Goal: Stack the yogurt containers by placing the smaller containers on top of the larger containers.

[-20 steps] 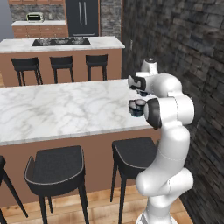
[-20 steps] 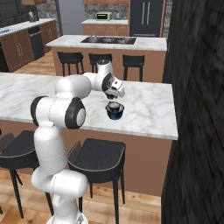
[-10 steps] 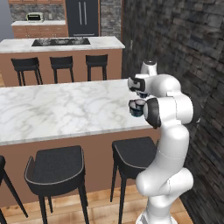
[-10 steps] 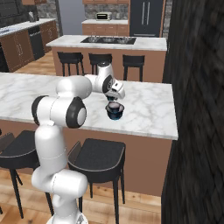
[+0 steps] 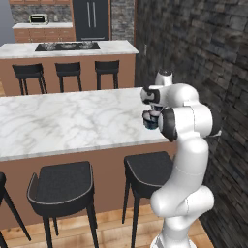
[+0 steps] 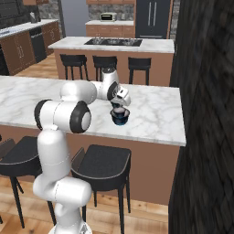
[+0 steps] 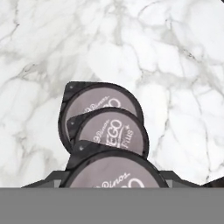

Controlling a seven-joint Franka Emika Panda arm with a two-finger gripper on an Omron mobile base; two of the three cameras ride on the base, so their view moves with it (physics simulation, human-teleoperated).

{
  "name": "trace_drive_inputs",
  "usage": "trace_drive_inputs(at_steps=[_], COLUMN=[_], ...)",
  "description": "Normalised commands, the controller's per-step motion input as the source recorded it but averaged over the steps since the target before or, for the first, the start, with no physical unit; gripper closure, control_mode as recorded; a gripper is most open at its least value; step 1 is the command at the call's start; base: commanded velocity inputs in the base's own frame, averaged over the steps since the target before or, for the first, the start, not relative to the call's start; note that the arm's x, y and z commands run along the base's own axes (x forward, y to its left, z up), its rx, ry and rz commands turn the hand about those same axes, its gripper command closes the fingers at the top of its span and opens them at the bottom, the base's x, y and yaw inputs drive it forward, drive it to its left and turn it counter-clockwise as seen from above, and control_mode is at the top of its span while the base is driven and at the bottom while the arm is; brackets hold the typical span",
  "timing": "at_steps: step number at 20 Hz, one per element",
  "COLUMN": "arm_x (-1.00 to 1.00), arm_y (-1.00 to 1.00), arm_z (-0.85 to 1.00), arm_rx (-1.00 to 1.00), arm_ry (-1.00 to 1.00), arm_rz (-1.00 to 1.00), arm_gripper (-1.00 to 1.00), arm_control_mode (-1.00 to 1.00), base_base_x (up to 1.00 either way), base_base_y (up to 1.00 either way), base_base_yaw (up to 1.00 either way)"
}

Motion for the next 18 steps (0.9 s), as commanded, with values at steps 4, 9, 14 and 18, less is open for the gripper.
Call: trace_drive_inputs(at_steps=[4,9,14,18], arm_x=[0.15,0.16,0.12,0.02], arm_y=[0.00,0.00,0.00,-0.02], arm_z=[-0.11,-0.08,-0.05,0.00], arm_rx=[0.00,0.00,0.00,0.00], arm_ry=[0.00,0.00,0.00,0.00], arm_rz=[0.00,0.00,0.00,0.00], arm_gripper=[1.00,1.00,1.00,1.00], arm_control_mode=[-1.00,-1.00,-1.00,-1.00], base_base_x=[0.00,0.00,0.00,0.00], base_base_y=[0.00,0.00,0.00,0.00], base_base_yaw=[0.00,0.00,0.00,0.00])
